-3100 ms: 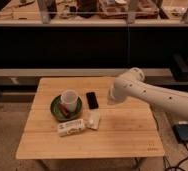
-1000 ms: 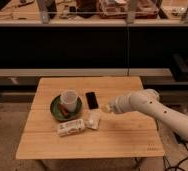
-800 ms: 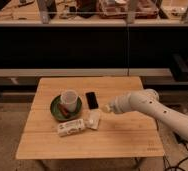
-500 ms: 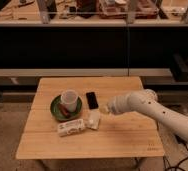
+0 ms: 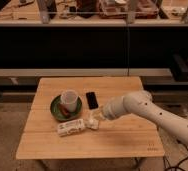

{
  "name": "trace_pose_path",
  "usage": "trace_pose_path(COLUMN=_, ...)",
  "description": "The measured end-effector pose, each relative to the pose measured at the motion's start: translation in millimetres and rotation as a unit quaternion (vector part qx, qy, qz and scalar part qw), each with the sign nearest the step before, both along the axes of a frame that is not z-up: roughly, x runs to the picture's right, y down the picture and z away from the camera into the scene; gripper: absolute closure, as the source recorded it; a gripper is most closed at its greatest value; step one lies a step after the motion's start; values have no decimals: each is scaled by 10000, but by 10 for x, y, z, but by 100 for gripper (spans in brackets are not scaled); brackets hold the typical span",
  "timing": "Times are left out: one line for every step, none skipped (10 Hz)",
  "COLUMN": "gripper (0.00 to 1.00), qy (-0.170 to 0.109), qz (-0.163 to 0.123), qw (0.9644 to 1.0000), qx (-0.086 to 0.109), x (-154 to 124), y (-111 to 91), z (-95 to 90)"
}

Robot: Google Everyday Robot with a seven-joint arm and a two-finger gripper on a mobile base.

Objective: Stand the bottle upright

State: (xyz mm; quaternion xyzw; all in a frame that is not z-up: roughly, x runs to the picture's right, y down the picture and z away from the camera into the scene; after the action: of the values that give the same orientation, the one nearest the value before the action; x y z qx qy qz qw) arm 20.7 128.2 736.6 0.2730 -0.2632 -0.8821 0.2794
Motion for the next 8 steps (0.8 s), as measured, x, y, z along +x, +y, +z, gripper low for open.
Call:
trace_pose_path(gripper=79, qy=-25, qz=-54, qw=10000, qx=19, x=-8, y=11, z=-8)
trace_pose_path(gripper=79, qy=-27, qz=-66, qw=10000, qx=30, x=-9, y=11, z=-6)
trace_pose_path(gripper=79, qy=-68, qz=-119, qw=9999, qx=97, x=-27, y=11, z=-2)
trace_pose_path(gripper=79, qy=-155, qz=-274, qw=9991, qx=276, x=-74, y=20, z=29)
trace_pose_path(gripper=82, qy=-199, qz=-404, qw=9982, qx=388, x=-113, y=33, z=58)
trace_pose_path(gripper=88, qy=-203, qz=-542, qw=9972, qx=466, x=-134, y=56, z=102)
trace_pose_path(gripper=97, qy=-175, qz=-696, qw=9960, qx=534, x=-129, y=93, z=173)
trace_pose_path(gripper=99, qy=-150, qz=-811, qw=9950, qx=561, x=-122, y=128, z=227)
